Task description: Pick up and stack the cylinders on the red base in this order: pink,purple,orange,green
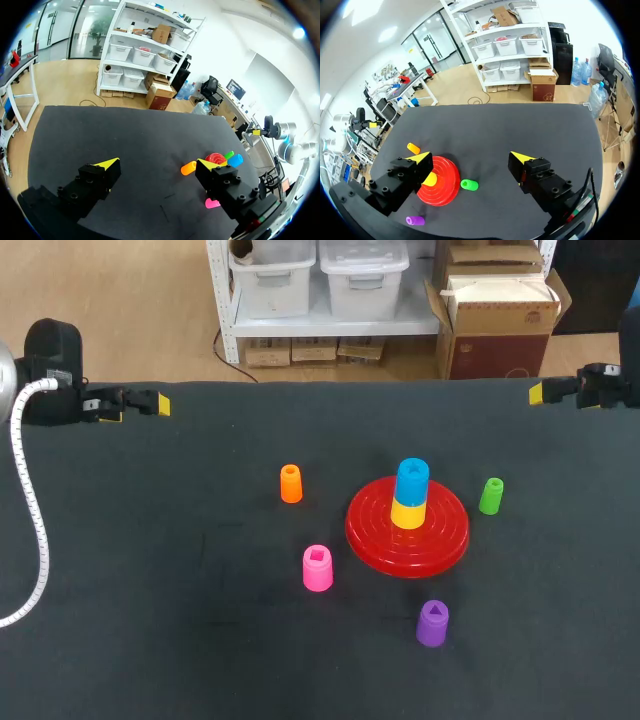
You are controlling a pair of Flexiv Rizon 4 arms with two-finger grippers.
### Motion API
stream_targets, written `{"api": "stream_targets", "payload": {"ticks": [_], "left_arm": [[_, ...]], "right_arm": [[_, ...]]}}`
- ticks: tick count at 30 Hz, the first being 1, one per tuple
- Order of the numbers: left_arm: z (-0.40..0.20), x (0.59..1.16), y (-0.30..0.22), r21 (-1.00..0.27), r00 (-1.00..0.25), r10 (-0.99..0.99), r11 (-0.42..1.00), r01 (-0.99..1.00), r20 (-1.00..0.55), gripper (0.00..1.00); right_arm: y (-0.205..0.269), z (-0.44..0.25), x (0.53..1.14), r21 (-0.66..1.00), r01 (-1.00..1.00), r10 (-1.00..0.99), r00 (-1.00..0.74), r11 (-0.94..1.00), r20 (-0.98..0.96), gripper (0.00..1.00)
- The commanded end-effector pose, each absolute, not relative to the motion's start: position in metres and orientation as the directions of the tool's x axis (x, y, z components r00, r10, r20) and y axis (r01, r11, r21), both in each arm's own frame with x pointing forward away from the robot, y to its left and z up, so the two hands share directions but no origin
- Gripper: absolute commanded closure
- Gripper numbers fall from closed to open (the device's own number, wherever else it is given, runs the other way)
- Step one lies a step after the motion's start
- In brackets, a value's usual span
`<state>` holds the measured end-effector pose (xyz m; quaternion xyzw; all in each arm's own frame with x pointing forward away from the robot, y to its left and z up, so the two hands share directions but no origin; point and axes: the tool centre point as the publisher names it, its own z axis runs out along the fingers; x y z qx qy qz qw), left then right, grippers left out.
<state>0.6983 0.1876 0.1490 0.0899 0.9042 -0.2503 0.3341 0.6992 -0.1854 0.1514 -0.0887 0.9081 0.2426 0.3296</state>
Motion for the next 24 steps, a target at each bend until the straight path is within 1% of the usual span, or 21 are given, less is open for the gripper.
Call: {"api": "stream_targets", "payload": {"ticks": [1, 17, 18, 19, 20, 23, 24], "left_arm": [[0.150, 0.699, 0.186, -0.386, -0.765, -0.002, 0.864, 0.323, -0.644, 0.00], [0.150, 0.699, 0.186, -0.386, -0.765, -0.002, 0.864, 0.323, -0.644, 0.00], [0.150, 0.702, 0.176, -0.346, -0.745, 0.050, 0.863, 0.367, -0.665, 0.00], [0.151, 0.704, 0.165, -0.325, -0.705, 0.125, 0.822, 0.467, -0.698, 0.00], [0.153, 0.704, 0.157, -0.303, -0.682, 0.175, 0.799, 0.520, -0.710, 0.00], [0.159, 0.695, 0.136, -0.262, -0.576, 0.321, 0.655, 0.708, -0.752, 0.00], [0.160, 0.689, 0.127, -0.217, -0.513, 0.402, 0.586, 0.781, -0.759, 0.00]], "right_arm": [[-0.185, 0.151, 0.699, 0.382, -0.321, -0.001, -0.767, 0.867, -0.642, 0.00], [-0.185, 0.151, 0.699, 0.382, -0.321, -0.001, -0.767, 0.867, -0.642, 0.00], [-0.185, 0.151, 0.699, 0.382, -0.321, -0.001, -0.767, 0.867, -0.642, 0.00], [-0.185, 0.151, 0.699, 0.382, -0.321, -0.001, -0.767, 0.867, -0.642, 0.00], [-0.185, 0.151, 0.699, 0.382, -0.321, -0.001, -0.767, 0.867, -0.642, 0.00], [-0.185, 0.151, 0.699, 0.382, -0.321, -0.001, -0.767, 0.867, -0.642, 0.00], [-0.185, 0.151, 0.699, 0.382, -0.321, -0.001, -0.767, 0.867, -0.642, 0.00]]}}
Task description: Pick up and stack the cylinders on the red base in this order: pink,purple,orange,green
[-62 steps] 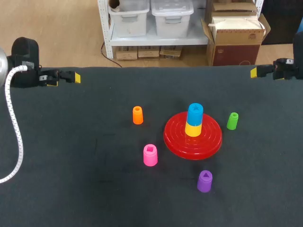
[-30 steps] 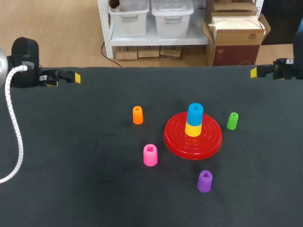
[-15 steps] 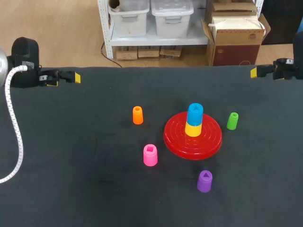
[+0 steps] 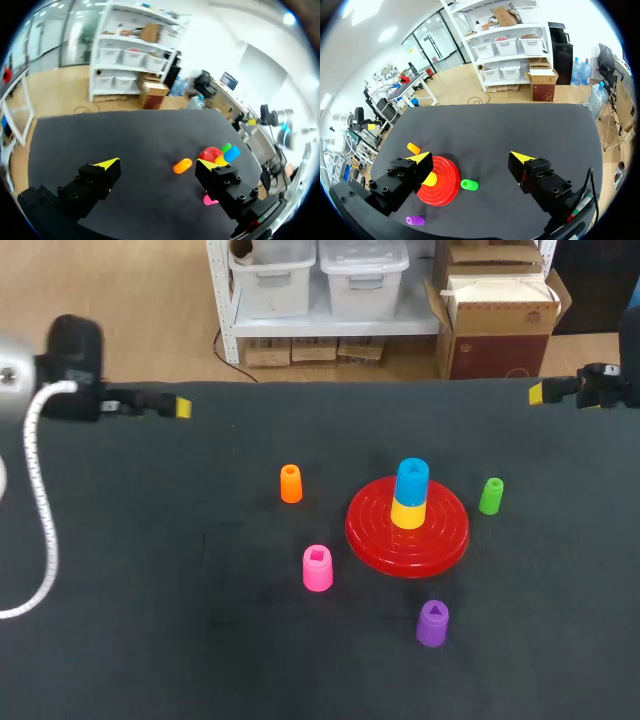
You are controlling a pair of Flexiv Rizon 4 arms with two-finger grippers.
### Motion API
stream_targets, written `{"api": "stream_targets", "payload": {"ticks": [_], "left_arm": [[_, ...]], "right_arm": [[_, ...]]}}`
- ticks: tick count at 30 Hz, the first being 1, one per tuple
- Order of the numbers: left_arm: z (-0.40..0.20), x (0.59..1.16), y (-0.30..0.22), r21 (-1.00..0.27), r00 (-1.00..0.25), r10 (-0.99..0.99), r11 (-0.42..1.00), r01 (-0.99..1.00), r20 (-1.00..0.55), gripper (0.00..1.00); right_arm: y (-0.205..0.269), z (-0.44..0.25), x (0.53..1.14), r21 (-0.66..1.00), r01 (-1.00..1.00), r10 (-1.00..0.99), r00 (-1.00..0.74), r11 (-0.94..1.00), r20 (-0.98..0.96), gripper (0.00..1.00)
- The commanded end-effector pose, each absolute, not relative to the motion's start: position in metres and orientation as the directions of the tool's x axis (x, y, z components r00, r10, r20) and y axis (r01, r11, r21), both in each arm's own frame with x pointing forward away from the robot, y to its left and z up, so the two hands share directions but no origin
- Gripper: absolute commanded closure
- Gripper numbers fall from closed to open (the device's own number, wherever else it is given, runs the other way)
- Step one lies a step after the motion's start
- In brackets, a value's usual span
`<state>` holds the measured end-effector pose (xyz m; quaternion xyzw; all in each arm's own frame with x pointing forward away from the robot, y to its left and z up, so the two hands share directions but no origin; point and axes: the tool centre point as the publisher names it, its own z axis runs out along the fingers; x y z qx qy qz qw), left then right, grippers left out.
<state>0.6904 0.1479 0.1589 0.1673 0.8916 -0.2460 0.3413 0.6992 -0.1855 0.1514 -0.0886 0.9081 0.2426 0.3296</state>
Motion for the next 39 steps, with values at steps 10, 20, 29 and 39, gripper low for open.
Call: {"api": "stream_targets", "payload": {"ticks": [10, 20, 29, 39], "left_arm": [[0.155, 0.664, 0.102, -0.174, -0.301, 0.597, 0.261, 0.949, -0.743, 0.00], [0.151, 0.662, 0.112, -0.144, -0.223, 0.675, 0.172, 0.975, -0.703, 0.00], [0.151, 0.661, 0.125, -0.160, -0.261, 0.657, 0.210, 0.964, -0.707, 0.00], [0.153, 0.644, 0.134, -0.203, -0.298, 0.602, 0.222, 0.954, -0.741, 0.00]], "right_arm": [[-0.185, 0.151, 0.699, 0.382, -0.321, -0.001, -0.767, 0.867, -0.642, 0.00], [-0.185, 0.151, 0.699, 0.382, -0.321, -0.001, -0.767, 0.867, -0.642, 0.00], [-0.185, 0.151, 0.699, 0.382, -0.321, -0.001, -0.767, 0.867, -0.642, 0.00], [-0.185, 0.151, 0.699, 0.382, -0.321, -0.001, -0.767, 0.867, -0.642, 0.00]]}}
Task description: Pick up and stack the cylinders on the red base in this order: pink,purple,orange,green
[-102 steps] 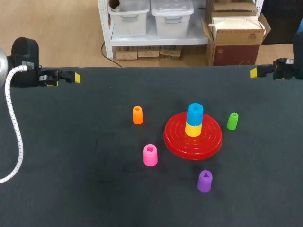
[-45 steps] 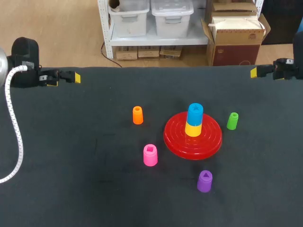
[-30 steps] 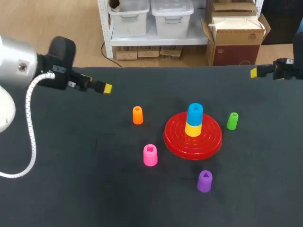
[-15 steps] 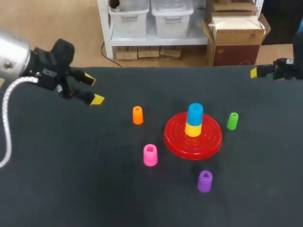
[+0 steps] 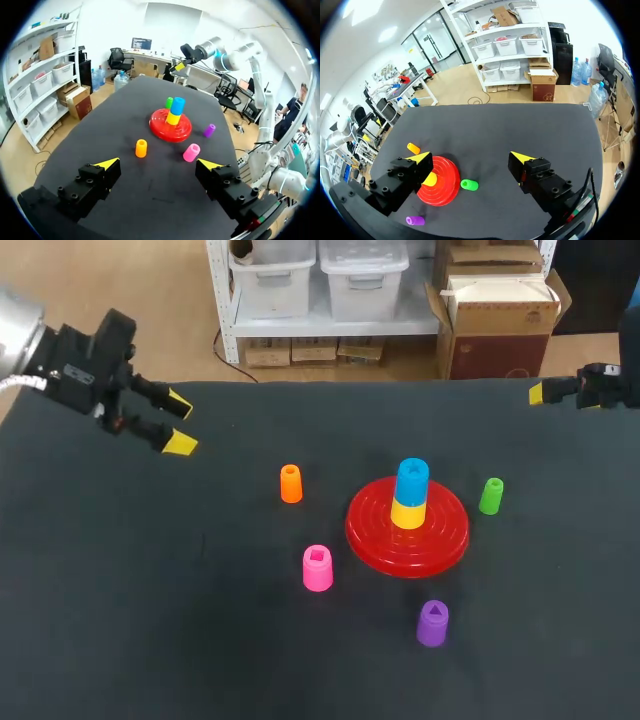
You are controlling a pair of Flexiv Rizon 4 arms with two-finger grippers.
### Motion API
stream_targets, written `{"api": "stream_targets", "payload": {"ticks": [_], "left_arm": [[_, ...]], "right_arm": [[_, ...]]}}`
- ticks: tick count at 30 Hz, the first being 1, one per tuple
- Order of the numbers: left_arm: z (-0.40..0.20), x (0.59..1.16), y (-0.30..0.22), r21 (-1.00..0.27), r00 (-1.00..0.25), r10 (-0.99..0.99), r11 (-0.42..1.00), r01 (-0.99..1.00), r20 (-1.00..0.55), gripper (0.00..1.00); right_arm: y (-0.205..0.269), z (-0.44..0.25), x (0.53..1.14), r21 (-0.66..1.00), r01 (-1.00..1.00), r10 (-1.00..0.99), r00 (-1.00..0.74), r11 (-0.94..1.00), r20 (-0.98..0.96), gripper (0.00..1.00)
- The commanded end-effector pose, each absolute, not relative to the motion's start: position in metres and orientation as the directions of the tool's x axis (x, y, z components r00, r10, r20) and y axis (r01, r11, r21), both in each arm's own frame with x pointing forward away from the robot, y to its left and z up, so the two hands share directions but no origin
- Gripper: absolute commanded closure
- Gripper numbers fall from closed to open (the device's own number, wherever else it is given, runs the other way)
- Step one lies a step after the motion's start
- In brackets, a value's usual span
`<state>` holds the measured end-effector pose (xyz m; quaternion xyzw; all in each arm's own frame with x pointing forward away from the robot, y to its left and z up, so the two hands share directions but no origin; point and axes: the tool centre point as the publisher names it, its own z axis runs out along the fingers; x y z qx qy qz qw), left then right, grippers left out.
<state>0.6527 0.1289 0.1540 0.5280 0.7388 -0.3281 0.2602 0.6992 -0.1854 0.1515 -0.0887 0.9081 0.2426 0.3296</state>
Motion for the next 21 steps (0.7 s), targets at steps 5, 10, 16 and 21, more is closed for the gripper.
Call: {"api": "stream_targets", "payload": {"ticks": [5, 10, 16, 21], "left_arm": [[0.152, 0.636, 0.136, -0.187, -0.278, 0.604, 0.210, 0.960, -0.747, 0.00], [0.153, 0.630, 0.136, -0.172, -0.243, 0.618, 0.174, 0.970, -0.748, 0.00], [0.153, 0.626, 0.137, -0.167, -0.230, 0.617, 0.158, 0.973, -0.752, 0.00], [0.153, 0.624, 0.137, -0.193, -0.266, 0.614, 0.184, 0.964, -0.744, 0.00]], "right_arm": [[-0.185, 0.151, 0.699, 0.382, -0.321, -0.001, -0.767, 0.867, -0.642, 0.00], [-0.185, 0.151, 0.699, 0.382, -0.321, -0.001, -0.767, 0.867, -0.642, 0.00], [-0.185, 0.151, 0.699, 0.382, -0.321, -0.001, -0.767, 0.867, -0.642, 0.00], [-0.185, 0.151, 0.699, 0.382, -0.321, -0.001, -0.767, 0.867, -0.642, 0.00]]}}
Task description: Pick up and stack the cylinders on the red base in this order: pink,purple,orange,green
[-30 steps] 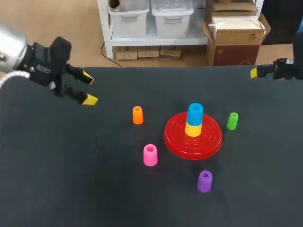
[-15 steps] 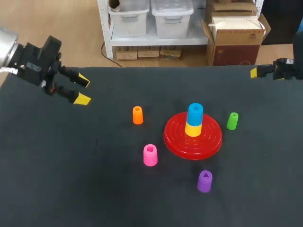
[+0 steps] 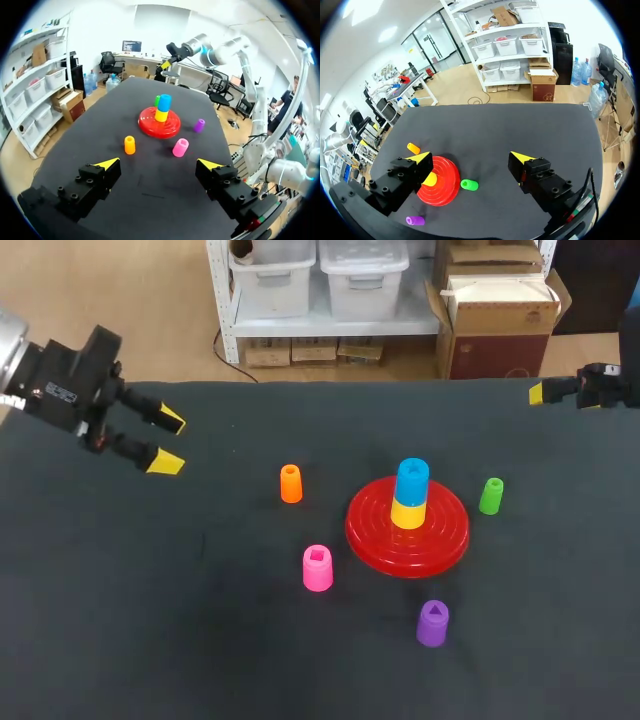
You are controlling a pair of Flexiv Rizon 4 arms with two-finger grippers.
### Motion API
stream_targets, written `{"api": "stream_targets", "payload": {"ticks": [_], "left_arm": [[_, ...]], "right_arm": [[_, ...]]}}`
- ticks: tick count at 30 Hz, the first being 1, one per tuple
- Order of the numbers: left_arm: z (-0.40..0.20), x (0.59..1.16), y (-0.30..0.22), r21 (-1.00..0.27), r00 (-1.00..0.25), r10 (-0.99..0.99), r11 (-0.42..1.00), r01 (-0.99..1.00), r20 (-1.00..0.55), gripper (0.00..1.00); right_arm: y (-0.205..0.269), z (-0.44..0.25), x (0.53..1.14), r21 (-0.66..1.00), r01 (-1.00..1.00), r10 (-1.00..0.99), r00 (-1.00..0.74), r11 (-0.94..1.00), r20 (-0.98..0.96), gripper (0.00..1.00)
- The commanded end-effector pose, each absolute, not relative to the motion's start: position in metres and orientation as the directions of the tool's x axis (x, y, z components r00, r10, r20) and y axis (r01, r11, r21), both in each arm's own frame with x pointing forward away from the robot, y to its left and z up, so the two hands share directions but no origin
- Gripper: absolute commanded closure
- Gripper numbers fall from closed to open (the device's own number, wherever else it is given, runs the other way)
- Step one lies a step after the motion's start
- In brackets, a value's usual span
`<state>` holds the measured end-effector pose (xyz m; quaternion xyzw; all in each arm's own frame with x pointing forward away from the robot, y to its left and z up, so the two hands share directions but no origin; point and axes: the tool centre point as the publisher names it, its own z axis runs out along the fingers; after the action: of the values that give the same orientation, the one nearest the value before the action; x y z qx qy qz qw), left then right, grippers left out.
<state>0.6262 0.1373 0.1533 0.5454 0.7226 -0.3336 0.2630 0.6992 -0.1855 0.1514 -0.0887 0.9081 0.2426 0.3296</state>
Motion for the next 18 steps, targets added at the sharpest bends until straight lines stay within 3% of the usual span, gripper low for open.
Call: {"api": "stream_targets", "payload": {"ticks": [1, 12, 18], "left_arm": [[0.153, 0.624, 0.137, -0.193, -0.266, 0.614, 0.184, 0.964, -0.744, 0.00], [0.153, 0.624, 0.137, -0.193, -0.266, 0.614, 0.184, 0.964, -0.744, 0.00], [0.153, 0.624, 0.137, -0.193, -0.266, 0.614, 0.184, 0.964, -0.744, 0.00]], "right_arm": [[-0.185, 0.151, 0.699, 0.382, -0.321, -0.001, -0.767, 0.867, -0.642, 0.00], [-0.185, 0.151, 0.699, 0.382, -0.321, -0.001, -0.767, 0.867, -0.642, 0.00], [-0.111, 0.181, 0.737, 0.156, -0.596, -0.404, -0.690, 0.788, -0.601, 0.00]]}}
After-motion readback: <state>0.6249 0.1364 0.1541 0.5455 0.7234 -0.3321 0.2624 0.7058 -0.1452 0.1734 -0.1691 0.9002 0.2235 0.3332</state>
